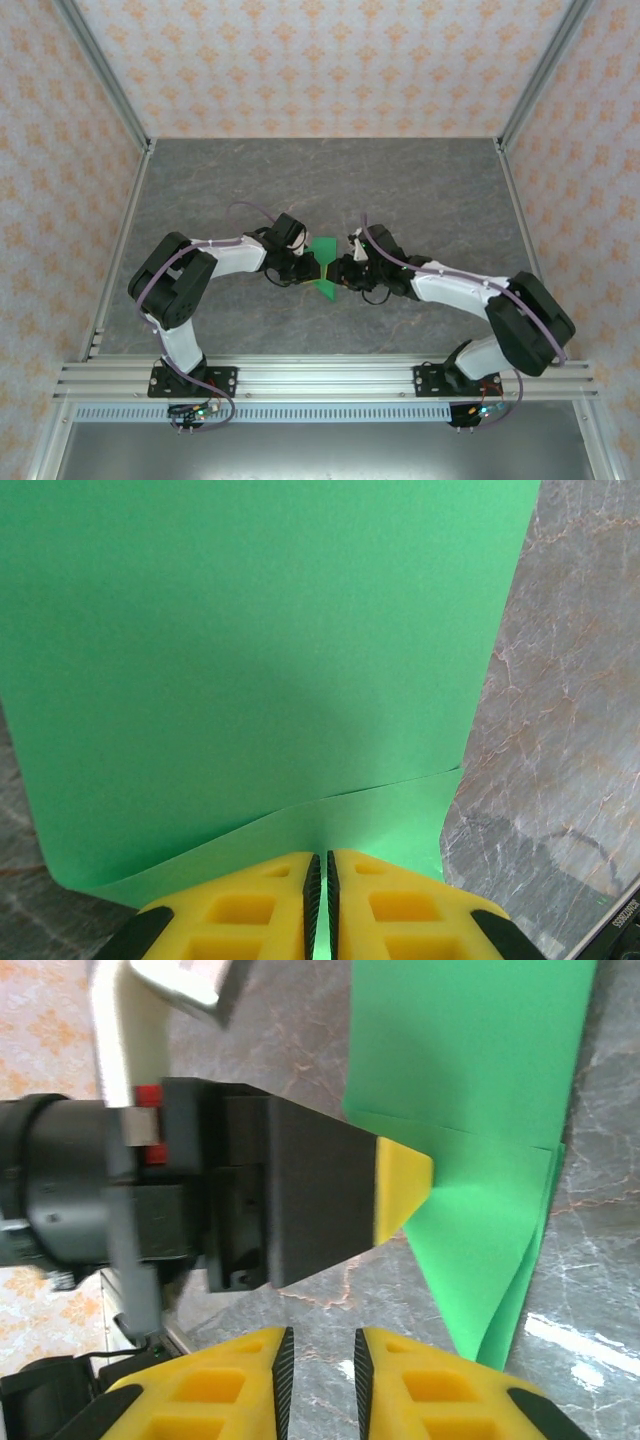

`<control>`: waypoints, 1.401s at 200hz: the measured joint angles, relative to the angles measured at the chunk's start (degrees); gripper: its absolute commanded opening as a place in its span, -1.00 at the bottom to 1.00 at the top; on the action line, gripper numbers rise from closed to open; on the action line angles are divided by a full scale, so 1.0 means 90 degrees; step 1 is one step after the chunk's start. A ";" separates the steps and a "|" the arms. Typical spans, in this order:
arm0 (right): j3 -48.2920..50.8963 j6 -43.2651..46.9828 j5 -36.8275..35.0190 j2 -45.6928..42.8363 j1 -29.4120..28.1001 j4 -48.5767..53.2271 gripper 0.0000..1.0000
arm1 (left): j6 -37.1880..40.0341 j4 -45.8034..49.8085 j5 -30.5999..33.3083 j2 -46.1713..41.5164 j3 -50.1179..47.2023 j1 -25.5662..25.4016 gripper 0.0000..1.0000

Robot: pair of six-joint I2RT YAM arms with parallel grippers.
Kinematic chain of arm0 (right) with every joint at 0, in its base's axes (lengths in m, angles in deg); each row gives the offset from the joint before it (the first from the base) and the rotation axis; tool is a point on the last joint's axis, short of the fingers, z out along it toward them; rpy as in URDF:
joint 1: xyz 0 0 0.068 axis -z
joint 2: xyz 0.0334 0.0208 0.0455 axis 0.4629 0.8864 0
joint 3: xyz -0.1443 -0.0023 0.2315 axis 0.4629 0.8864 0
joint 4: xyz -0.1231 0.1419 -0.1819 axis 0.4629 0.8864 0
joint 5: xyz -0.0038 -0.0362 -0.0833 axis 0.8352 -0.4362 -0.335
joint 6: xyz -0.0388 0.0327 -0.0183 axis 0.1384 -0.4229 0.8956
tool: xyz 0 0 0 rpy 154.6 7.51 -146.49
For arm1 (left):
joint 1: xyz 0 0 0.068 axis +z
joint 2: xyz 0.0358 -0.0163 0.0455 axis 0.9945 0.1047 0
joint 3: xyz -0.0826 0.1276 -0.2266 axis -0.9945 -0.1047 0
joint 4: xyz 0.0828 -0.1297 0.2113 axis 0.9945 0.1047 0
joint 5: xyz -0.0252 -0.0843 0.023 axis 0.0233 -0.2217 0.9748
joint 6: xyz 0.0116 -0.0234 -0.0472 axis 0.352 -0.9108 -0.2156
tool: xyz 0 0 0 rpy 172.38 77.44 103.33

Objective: Fold a paper plane with a square sheet of paper (fold left side to right side)
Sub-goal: Third fold the triangle at the center of the table.

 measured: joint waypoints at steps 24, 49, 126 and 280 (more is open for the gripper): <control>0.0000 -0.0136 0.0121 0.0323 0.0000 -0.0024 -0.57 | 0.0000 0.0000 0.0005 0.0000 0.0000 0.0000 -0.70; 0.0000 -0.0277 0.0231 0.0498 0.0000 -0.0061 -0.58 | 0.0000 0.0002 0.0017 0.0000 0.0000 0.0000 -0.70; -0.0007 -0.0554 0.0393 0.0809 -0.0034 -0.0121 -0.59 | 0.0000 0.0005 0.0019 0.0000 0.0000 0.0000 -0.71; -0.0226 -0.0619 0.0338 0.1073 -0.0272 0.0126 -0.59 | 0.0000 0.0012 0.0019 0.0000 0.0000 0.0000 -0.72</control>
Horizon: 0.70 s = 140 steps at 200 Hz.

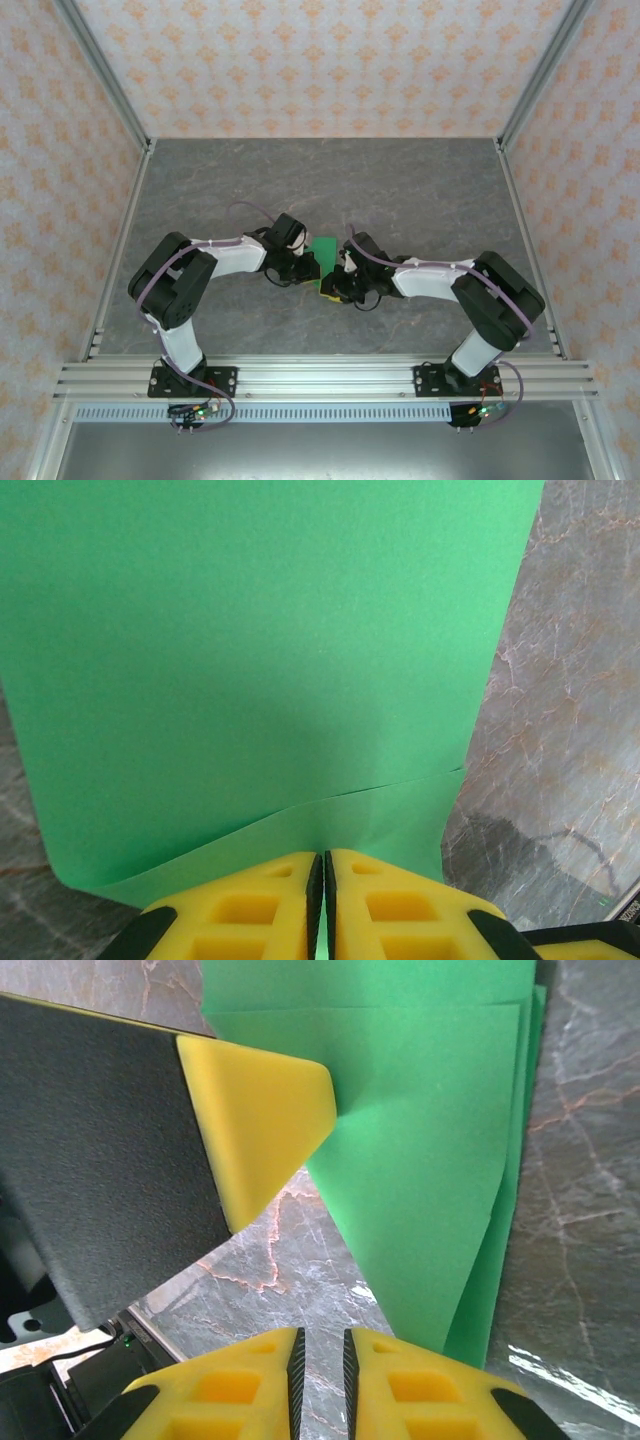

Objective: Fold a paper plane with a square sheet of paper (fold left side to right side)
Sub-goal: Third fold the triangle at the center of the table.

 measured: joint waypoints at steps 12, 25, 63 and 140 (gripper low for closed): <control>0.0000 0.0000 -0.0019 0.0000 -0.0010 0.0029 -0.59 | 0.0002 0.0000 0.0000 -0.0002 0.0000 0.0000 -0.72; 0.0000 0.0000 -0.0027 0.0002 -0.0017 0.0051 -0.59 | 0.0002 0.0000 0.0000 -0.0002 0.0000 0.0000 -0.72; 0.0000 0.0000 -0.0109 0.0083 -0.0039 0.0068 -0.59 | 0.0002 0.0000 0.0000 -0.0002 0.0000 0.0000 -0.72; 0.0000 -0.0029 -0.0187 0.0090 -0.0039 0.0100 -0.59 | 0.0046 0.0005 0.0002 -0.0002 0.0000 0.0000 -0.72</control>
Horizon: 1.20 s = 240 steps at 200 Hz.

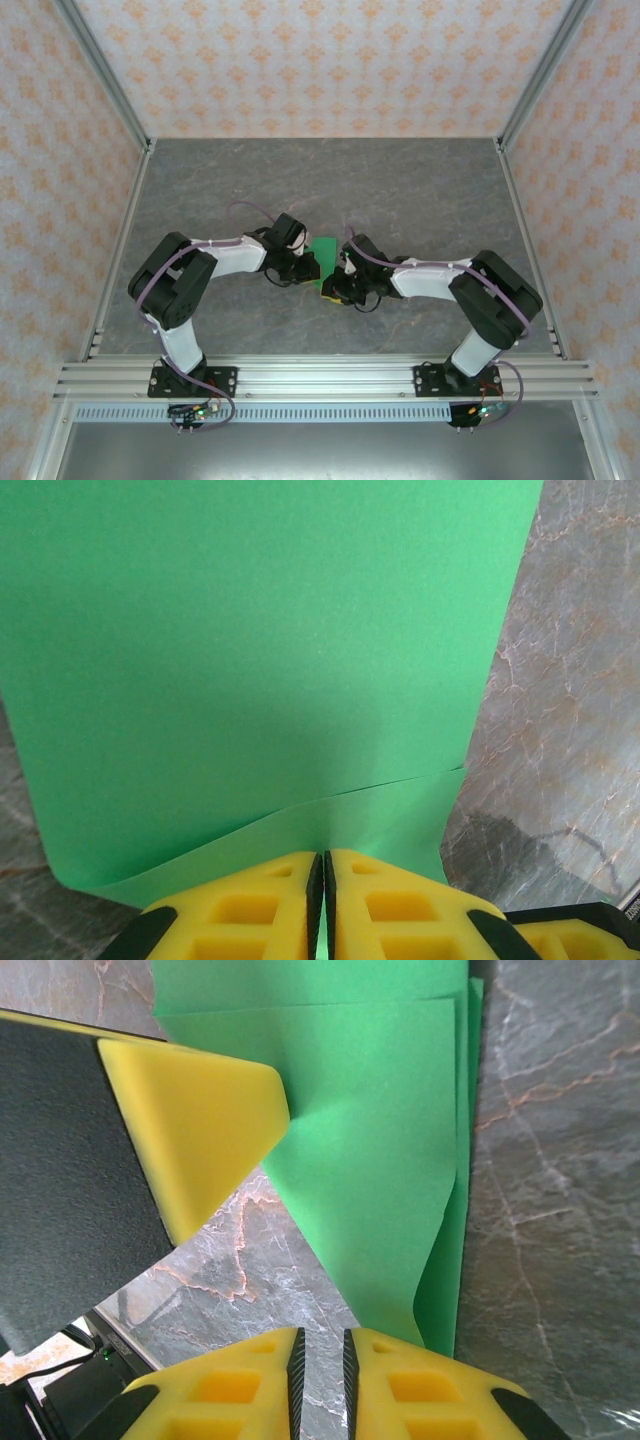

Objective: Fold a paper plane with a square sheet of paper (fold left side to right side)
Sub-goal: Third fold the triangle at the center of the table.

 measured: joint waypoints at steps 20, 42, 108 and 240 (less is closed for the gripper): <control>0.0000 0.0000 0.0002 0.0046 -0.0007 -0.0002 -0.59 | 0.0000 0.0000 0.0000 0.0000 0.0000 0.0000 -0.72; 0.0000 -0.0007 -0.0002 0.0114 -0.0032 -0.0002 -0.59 | 0.0000 0.0000 0.0000 0.0000 0.0000 0.0002 -0.72; 0.0005 -0.0095 -0.0053 0.0124 -0.0041 0.0046 -0.59 | 0.0000 0.0002 0.0000 0.0000 0.0000 0.0000 -0.72; 0.0746 -0.0160 -0.0321 -0.0901 -0.0070 0.0673 -0.58 | 0.0024 0.0007 0.0000 0.0000 0.0002 0.0000 -0.72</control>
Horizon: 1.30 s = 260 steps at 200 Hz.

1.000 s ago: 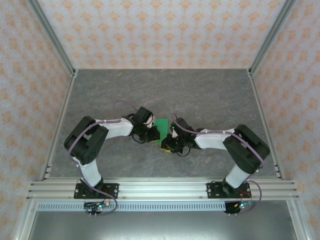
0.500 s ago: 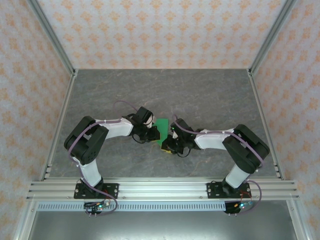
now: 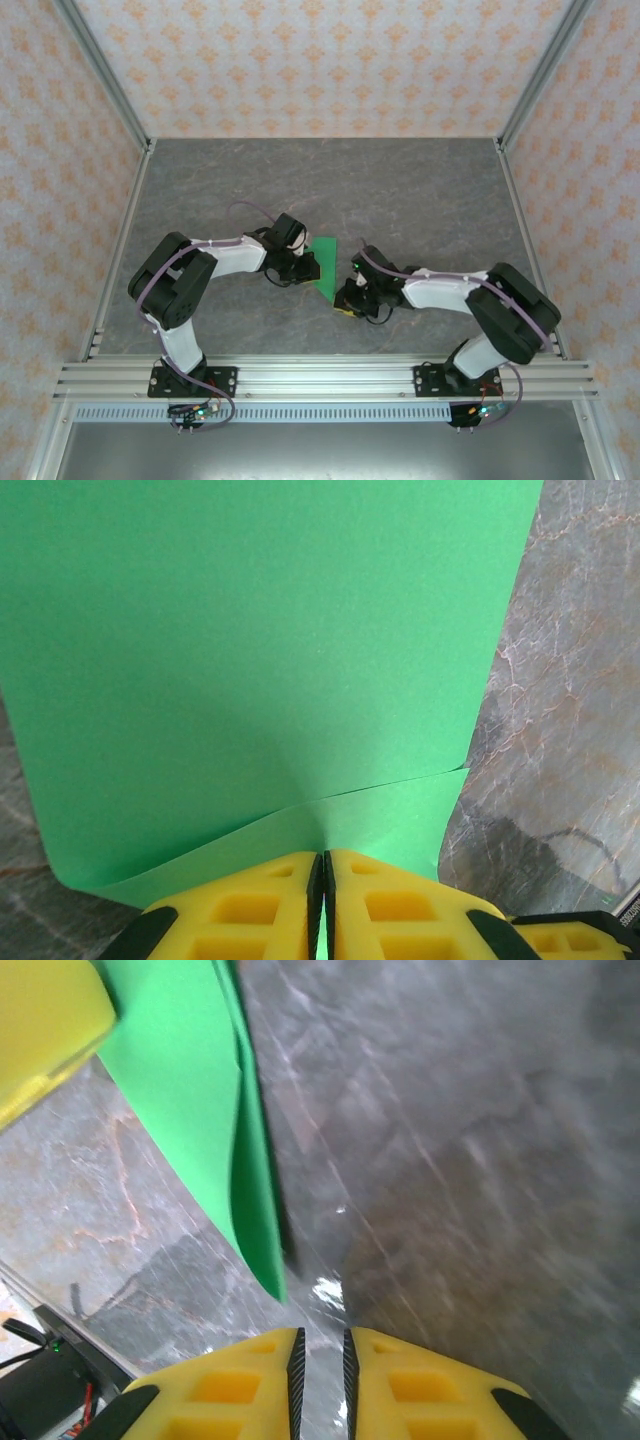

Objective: Fold a paper plane with a square sheet of paper (fold left side to right side)
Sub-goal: Third fold the triangle at the center of the table.

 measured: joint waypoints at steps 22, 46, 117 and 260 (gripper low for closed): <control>-0.0017 0.0136 -0.0199 -0.0527 -0.0002 0.0372 -0.57 | 0.0029 0.0000 0.0002 0.0000 0.0000 0.0000 -0.72; -0.0189 0.0274 -0.0340 -0.0831 -0.0002 0.0493 -0.57 | 0.0032 -0.0002 0.0002 0.0000 0.0000 0.0000 -0.72; -0.0364 0.0041 -0.0423 -0.0175 -0.0061 -0.0216 -0.89 | 0.0046 0.0000 0.0002 0.0000 0.0000 0.0000 -0.72; -0.0835 0.0022 -0.0452 0.0848 -0.0131 0.0104 -0.91 | 0.0044 0.0002 0.0002 -0.0022 0.0000 0.0000 -0.70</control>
